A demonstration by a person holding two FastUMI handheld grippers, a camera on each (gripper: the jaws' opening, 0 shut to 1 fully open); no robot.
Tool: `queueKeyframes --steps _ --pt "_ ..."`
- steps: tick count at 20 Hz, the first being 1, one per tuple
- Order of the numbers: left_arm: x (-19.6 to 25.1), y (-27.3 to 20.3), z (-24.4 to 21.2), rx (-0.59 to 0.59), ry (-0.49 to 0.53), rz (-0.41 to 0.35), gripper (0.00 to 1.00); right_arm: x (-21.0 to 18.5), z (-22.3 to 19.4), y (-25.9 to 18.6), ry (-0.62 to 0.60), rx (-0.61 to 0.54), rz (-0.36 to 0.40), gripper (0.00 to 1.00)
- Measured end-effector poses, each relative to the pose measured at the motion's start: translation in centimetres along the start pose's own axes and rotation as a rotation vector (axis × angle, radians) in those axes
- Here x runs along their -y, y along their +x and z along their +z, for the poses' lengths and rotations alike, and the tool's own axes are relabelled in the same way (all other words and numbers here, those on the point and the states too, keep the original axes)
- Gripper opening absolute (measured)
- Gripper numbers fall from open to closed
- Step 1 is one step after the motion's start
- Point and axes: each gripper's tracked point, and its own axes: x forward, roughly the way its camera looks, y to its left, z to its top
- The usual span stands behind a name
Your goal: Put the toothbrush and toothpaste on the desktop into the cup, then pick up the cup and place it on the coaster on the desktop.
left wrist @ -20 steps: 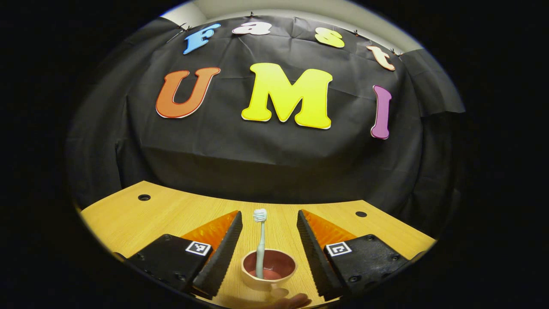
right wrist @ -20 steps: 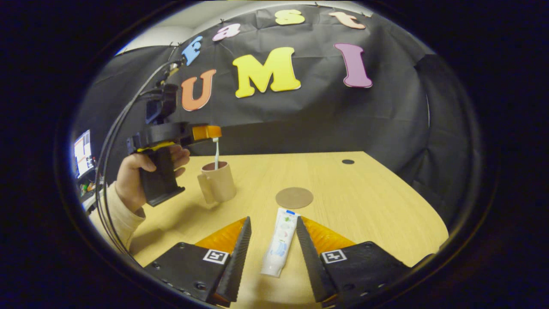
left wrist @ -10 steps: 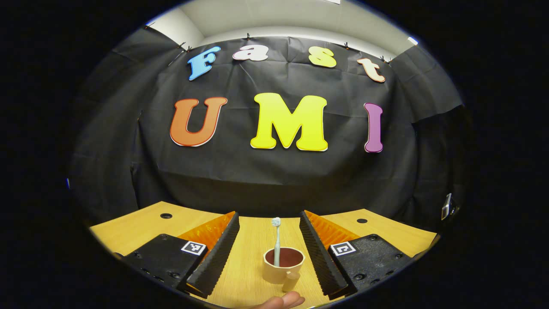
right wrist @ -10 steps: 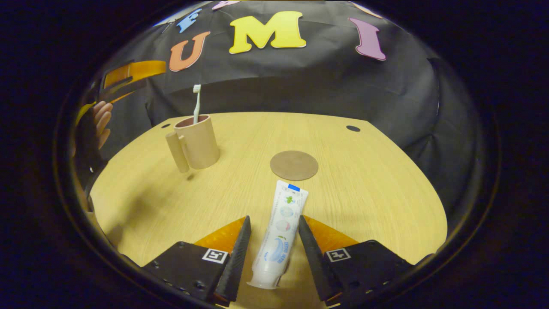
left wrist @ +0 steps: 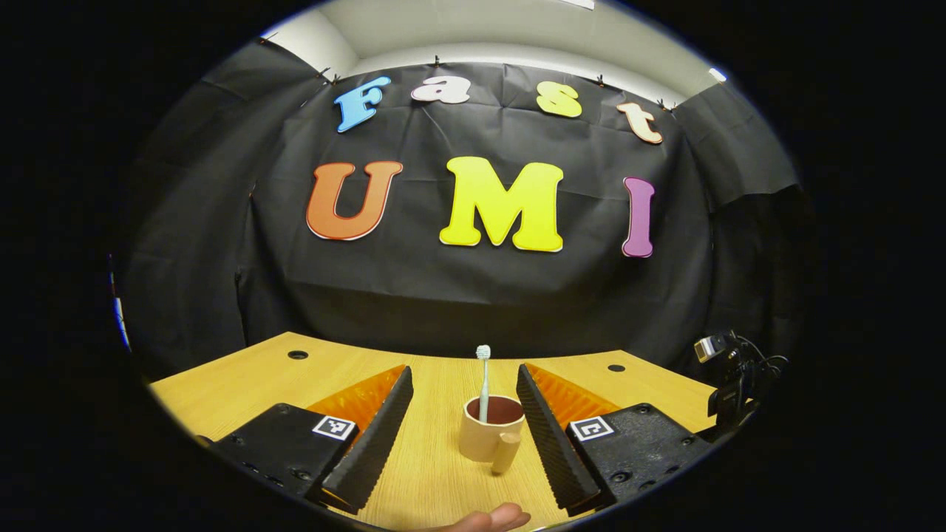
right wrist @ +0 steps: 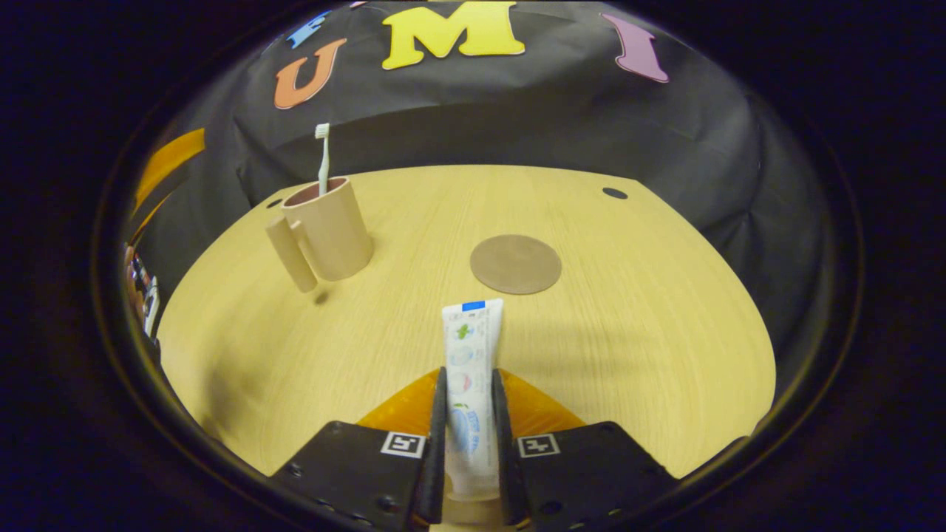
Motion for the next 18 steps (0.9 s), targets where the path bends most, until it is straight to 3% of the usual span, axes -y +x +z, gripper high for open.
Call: queueKeyframes --steps 2,3,5,6,9,10,11,18 --pt "-0.8 -0.6 -0.5 -0.016 0.008 0.008 0.9 -0.8 0.2 -0.6 -0.041 0.045 0.026 0.28" --pt "-1.3 -0.9 -0.8 -0.019 0.011 0.012 0.8 -1.4 0.7 -1.1 -0.038 0.077 0.049 0.27" --pt "-2.1 -1.7 -1.7 -0.034 0.003 0.018 0.8 -3.1 3.2 -2.7 -0.015 0.174 0.101 0.26" --pt "-2.6 -2.1 -2.0 -0.04 -0.004 0.023 0.9 -4.1 5.0 -3.9 -0.011 0.237 0.126 0.26" --pt "-4.6 -3.0 -2.6 -0.052 -0.013 0.048 0.9 -7.6 10.9 -7.3 -0.015 0.426 0.194 0.26" --pt "-5.5 -3.2 -2.8 -0.054 -0.012 0.062 0.8 -8.8 12.6 -8.4 -0.02 0.48 0.212 0.26" --pt "-6.3 -3.4 -3.0 -0.057 -0.012 0.076 0.9 -9.9 14.5 -9.2 -0.024 0.537 0.228 0.25" --pt "-8.9 -3.9 -4.7 -0.103 -0.051 0.103 0.9 -15.1 23.3 -10.3 -0.052 0.715 0.292 0.25"
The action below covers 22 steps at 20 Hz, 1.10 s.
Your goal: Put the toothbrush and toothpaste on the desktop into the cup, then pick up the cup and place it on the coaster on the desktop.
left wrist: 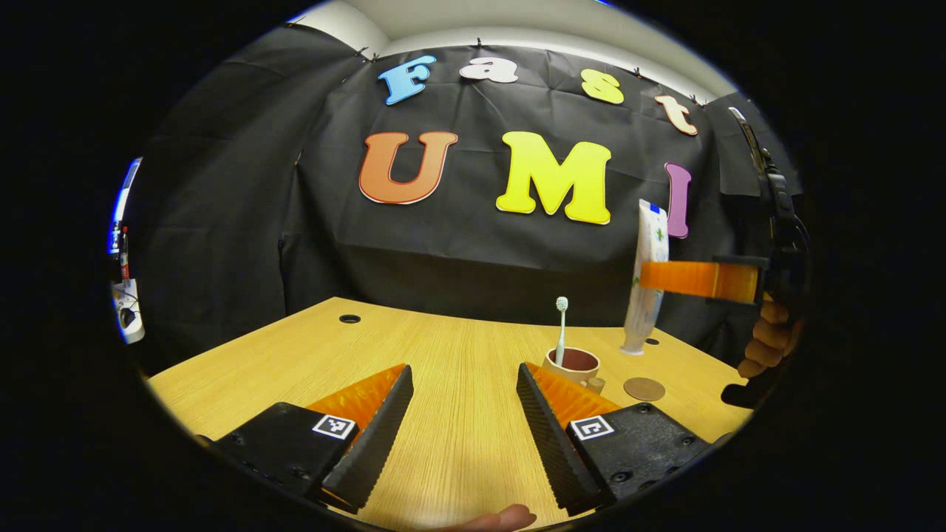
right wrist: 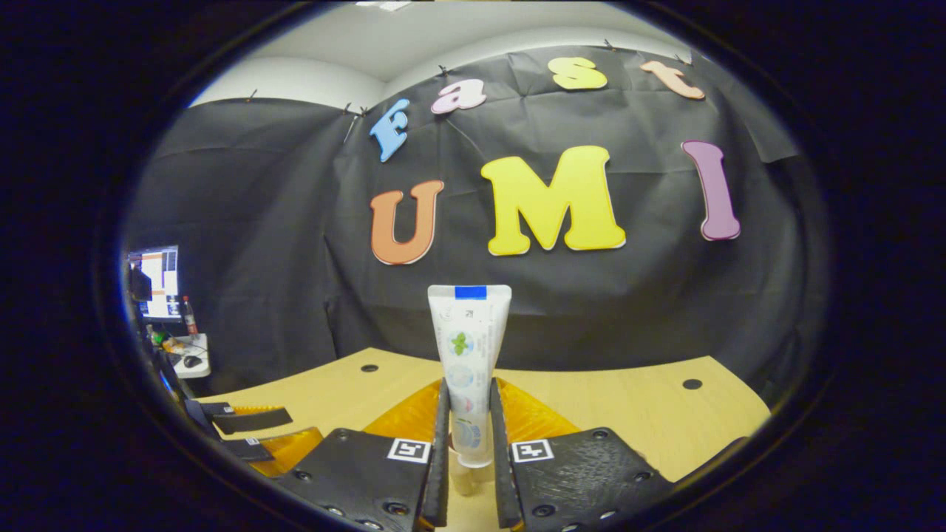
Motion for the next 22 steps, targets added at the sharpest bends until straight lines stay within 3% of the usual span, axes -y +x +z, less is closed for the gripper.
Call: queueKeyframes --steps 4,8,10,11,13,14,16,22 --pt "-0.1 0.2 -0.8 -0.016 0.005 -0.004 0.9 -0.2 0.6 2.6 -0.013 0.051 -0.004 0.25" --pt "0.3 0.6 -1.3 -0.034 0.006 -0.012 0.9 -0.3 -1.5 4.9 -0.004 0.016 0.012 0.29" --pt "0.4 0.6 -1.6 -0.04 0.004 -0.017 0.9 0.0 -2.6 5.0 0.003 -0.015 0.02 0.39" --pt "0.7 0.7 -1.8 -0.045 0.01 -0.017 0.9 0.4 -2.7 4.6 0.003 -0.023 0.021 0.39" --pt "1.2 0.8 -2.2 -0.056 0.026 -0.019 0.9 0.9 -2.8 3.1 -0.004 -0.026 0.021 0.6" --pt "1.5 0.9 -2.3 -0.059 0.03 -0.022 0.9 1.7 -2.7 2.4 -0.015 -0.023 0.002 0.79" --pt "2.5 1.2 -2.5 -0.069 0.029 -0.033 0.9 3.1 -2.3 0.8 -0.03 -0.014 -0.035 0.95" --pt "5.4 2.9 -1.6 -0.125 0.005 -0.067 0.9 6.4 0.0 -5.4 -0.023 0.055 -0.083 0.97"
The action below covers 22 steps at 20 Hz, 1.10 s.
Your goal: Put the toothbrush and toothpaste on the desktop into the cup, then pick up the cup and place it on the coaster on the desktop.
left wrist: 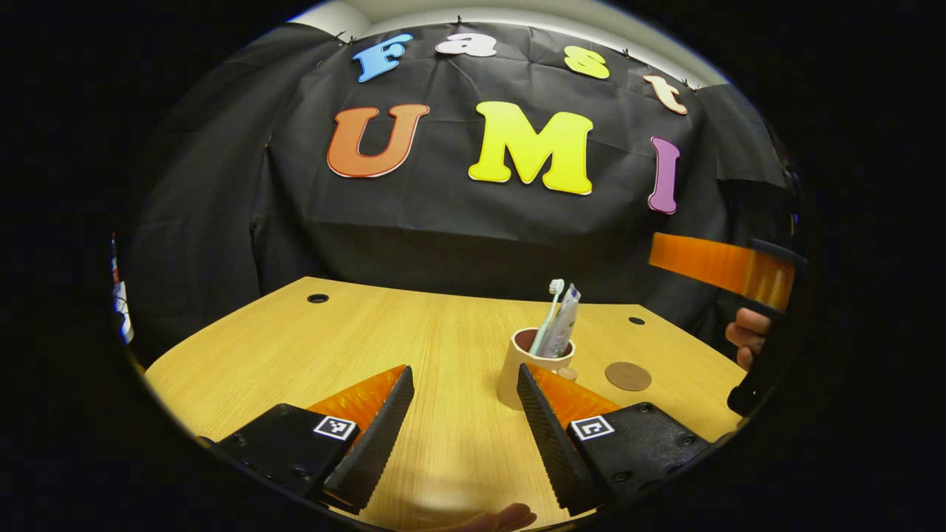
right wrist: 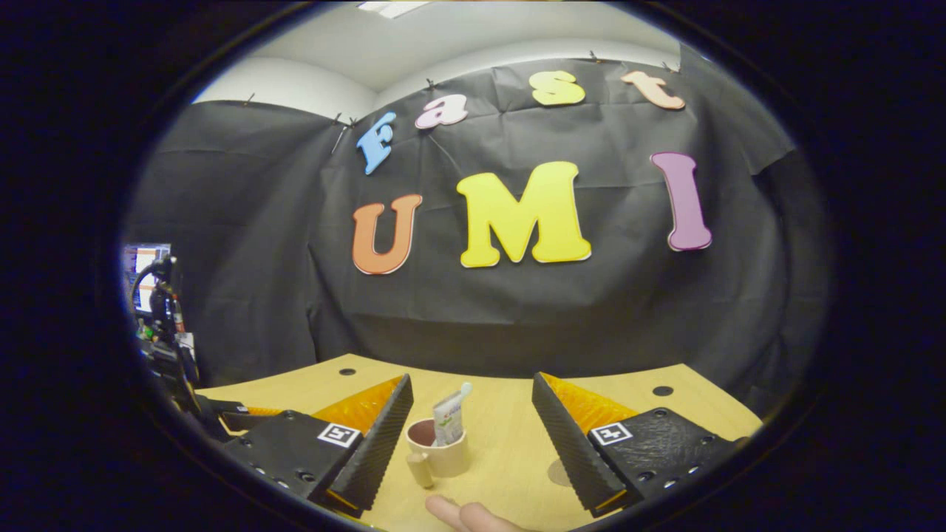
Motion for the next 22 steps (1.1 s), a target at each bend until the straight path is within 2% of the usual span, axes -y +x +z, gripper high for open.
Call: queueKeyframes --steps 4,10,11,12,16,17,20,22 --pt "1.4 1.6 1.3 -0.09 0.015 0.008 0.89 2.6 0.1 -3.7 -0.017 0.021 -0.036 0.97" --pt "5.1 3.9 0.3 -0.336 0.041 -0.045 0.9 6.8 -0.4 -7.6 0.0 0.036 -0.091 0.97" --pt "5.5 4.0 -0.4 -0.398 0.046 -0.046 1.0 7.2 -0.5 -8.1 0.008 0.037 -0.094 0.97" --pt "5.9 4.2 -1.4 -0.464 0.047 -0.055 0.9 7.9 -0.6 -8.5 0.021 0.043 -0.1 0.97" --pt "6.8 4.3 -4.7 -0.698 0.04 -0.044 0.9 10.5 -1.2 -9.9 0.029 0.068 -0.149 0.97" --pt "6.9 4.4 -5.1 -0.725 0.049 -0.041 0.91 10.9 -1.3 -10.2 0.025 0.072 -0.154 0.99" --pt "6.1 4.8 -6.1 -0.795 0.082 -0.002 0.9 12.1 -2.0 -10.8 0.015 0.079 -0.159 0.93" --pt "5.5 4.9 -6.8 -0.856 0.083 0.013 0.87 12.8 -1.5 -10.9 0.01 0.086 -0.174 0.96"
